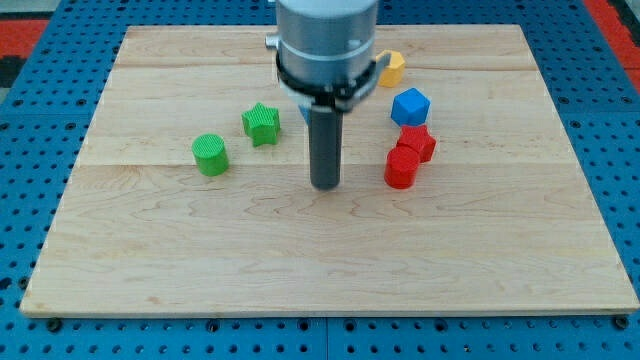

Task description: Separate the red blocks

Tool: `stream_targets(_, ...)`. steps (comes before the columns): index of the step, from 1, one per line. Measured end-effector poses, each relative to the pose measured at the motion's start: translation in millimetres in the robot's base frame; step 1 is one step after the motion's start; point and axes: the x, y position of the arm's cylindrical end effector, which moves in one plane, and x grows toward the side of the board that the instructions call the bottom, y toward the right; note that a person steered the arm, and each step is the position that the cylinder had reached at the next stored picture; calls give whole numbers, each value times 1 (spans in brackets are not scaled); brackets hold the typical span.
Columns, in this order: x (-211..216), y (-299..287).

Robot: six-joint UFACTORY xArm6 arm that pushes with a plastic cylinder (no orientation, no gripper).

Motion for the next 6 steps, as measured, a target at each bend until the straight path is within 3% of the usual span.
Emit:
stream_targets(1, -33, 26)
stream_targets(3, 65, 73)
stream_targets(4, 88, 126)
stream_targets(5, -14, 147)
stream_targets(6, -53, 64)
